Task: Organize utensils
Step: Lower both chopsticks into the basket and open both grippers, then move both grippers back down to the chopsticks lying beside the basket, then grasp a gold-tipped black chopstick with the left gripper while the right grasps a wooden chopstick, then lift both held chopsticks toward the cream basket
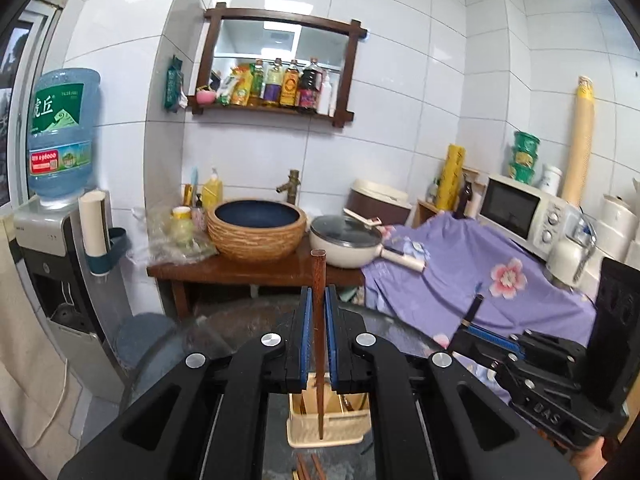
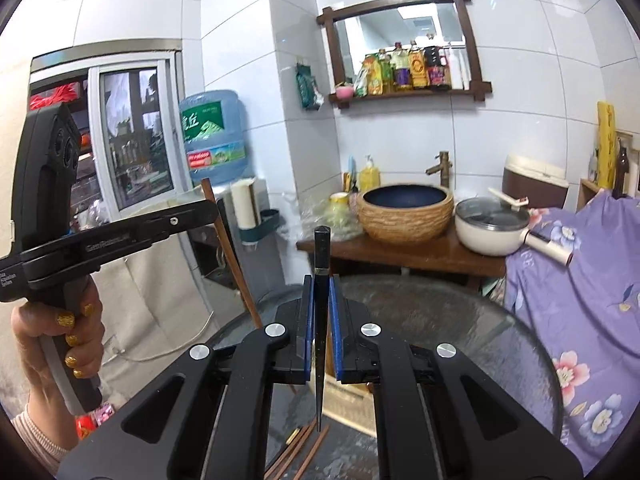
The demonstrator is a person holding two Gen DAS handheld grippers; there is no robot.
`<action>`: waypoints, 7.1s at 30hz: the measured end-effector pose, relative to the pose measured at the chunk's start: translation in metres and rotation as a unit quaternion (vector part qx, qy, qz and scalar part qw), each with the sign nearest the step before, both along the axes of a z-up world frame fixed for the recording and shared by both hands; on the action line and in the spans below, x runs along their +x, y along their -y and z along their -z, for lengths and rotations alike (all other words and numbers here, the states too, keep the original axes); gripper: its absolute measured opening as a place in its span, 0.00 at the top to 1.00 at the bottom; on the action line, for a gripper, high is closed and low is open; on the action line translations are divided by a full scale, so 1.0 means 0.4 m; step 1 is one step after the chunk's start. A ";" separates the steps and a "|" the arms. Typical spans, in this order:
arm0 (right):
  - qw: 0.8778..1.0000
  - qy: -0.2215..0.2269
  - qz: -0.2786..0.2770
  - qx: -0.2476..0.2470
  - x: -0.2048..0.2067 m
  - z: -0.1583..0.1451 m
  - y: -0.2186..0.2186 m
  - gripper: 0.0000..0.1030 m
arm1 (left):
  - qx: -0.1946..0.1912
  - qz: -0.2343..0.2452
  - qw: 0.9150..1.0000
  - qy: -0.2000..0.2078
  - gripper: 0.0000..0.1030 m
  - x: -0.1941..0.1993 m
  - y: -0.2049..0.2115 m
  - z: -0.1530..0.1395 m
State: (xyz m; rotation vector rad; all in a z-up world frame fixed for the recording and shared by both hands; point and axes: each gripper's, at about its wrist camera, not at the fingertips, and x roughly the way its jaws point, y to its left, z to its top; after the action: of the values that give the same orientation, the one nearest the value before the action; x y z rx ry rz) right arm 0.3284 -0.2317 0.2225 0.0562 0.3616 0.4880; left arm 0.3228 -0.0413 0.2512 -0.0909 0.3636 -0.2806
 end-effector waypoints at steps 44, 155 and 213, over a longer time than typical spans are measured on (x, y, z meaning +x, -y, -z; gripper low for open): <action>0.996 -0.032 0.070 -0.045 0.180 0.258 0.002 0.87 | 0.012 -0.018 0.993 -0.114 0.80 0.183 0.082 0.352; 0.943 -0.284 0.047 -0.165 0.143 0.748 -0.104 0.84 | 0.153 0.033 0.947 -0.282 0.89 0.055 0.031 0.794; 0.994 -0.104 -0.023 -0.005 -0.146 0.379 0.000 0.93 | 0.054 0.035 0.992 -0.107 0.94 -0.147 -0.045 0.422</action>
State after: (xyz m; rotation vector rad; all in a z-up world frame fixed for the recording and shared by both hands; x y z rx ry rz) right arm 0.2700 -0.2318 0.0709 0.0903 0.5711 0.5269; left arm 0.2638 -0.0232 0.0825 -0.0021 0.5953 -0.3213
